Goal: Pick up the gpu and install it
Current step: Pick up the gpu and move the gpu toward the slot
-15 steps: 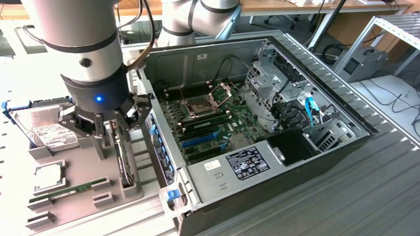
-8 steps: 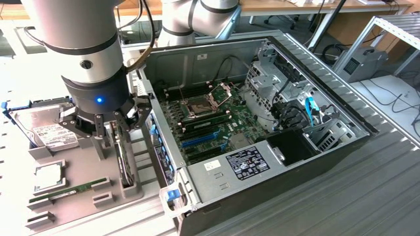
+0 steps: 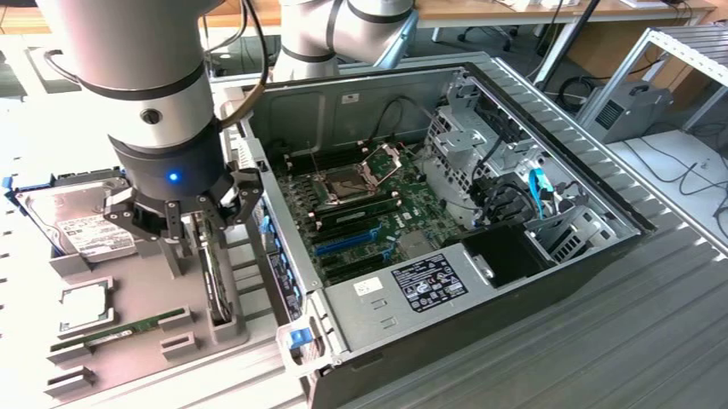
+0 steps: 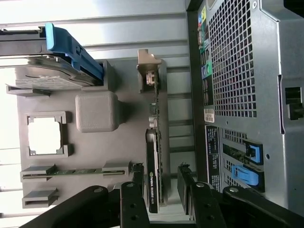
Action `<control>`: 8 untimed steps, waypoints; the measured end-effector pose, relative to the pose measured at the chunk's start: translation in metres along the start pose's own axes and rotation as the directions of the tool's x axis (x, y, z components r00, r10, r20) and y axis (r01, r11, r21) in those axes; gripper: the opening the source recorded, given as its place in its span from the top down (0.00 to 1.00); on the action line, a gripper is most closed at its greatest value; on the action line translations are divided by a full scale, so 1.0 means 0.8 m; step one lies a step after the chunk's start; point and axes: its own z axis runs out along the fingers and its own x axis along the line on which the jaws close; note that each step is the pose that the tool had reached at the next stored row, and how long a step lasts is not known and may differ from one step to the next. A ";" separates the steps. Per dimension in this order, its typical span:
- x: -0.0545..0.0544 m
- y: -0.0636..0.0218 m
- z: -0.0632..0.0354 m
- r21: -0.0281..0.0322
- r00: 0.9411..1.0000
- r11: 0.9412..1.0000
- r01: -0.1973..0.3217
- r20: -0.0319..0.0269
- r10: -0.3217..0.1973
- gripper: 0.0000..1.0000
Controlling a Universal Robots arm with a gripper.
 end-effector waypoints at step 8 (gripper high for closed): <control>0.000 0.000 0.004 0.000 1.000 1.000 0.000 0.000 0.000 0.58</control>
